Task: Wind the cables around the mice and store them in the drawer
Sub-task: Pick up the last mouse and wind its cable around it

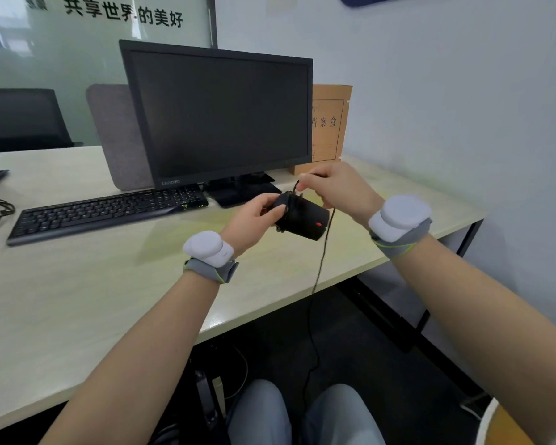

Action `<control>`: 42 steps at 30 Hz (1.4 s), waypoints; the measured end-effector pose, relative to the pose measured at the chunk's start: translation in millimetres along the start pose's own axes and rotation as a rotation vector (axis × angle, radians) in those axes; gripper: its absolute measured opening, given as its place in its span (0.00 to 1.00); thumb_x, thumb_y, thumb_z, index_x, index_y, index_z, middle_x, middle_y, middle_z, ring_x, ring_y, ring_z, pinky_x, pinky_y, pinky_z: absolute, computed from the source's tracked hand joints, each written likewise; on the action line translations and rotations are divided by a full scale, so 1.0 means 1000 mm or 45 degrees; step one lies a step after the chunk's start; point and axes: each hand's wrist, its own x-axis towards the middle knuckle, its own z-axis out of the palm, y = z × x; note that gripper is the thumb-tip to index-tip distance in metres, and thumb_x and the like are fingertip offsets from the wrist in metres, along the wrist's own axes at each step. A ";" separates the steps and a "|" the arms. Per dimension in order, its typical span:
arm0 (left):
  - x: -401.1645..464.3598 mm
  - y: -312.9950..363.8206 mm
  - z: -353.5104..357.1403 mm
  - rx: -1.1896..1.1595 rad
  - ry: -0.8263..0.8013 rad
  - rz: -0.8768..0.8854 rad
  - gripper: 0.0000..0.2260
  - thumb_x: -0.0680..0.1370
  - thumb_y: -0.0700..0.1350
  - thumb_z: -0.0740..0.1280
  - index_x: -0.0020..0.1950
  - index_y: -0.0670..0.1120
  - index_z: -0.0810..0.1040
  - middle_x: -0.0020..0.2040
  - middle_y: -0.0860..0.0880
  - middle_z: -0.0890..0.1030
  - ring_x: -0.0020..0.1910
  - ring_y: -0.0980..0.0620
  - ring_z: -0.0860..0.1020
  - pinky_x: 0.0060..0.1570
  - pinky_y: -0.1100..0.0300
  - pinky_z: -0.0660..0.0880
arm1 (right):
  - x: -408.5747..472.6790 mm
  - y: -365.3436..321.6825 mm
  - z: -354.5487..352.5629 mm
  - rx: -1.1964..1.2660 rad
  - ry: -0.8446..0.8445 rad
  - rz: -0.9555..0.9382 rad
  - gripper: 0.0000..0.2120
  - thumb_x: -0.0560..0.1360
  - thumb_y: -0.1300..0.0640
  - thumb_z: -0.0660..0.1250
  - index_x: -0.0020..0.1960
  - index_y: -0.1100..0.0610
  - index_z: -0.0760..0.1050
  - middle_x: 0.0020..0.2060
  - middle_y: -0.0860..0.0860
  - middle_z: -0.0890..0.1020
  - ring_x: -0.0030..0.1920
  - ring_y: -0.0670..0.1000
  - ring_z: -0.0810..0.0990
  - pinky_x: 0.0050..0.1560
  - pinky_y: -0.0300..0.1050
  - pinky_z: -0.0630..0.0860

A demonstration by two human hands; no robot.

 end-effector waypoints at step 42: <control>0.011 0.032 0.006 -1.121 0.232 -0.184 0.12 0.82 0.42 0.55 0.52 0.37 0.76 0.48 0.41 0.79 0.49 0.47 0.77 0.62 0.52 0.73 | -0.012 0.049 0.026 0.362 -0.470 0.191 0.09 0.79 0.59 0.59 0.52 0.49 0.77 0.30 0.48 0.76 0.27 0.46 0.72 0.35 0.37 0.74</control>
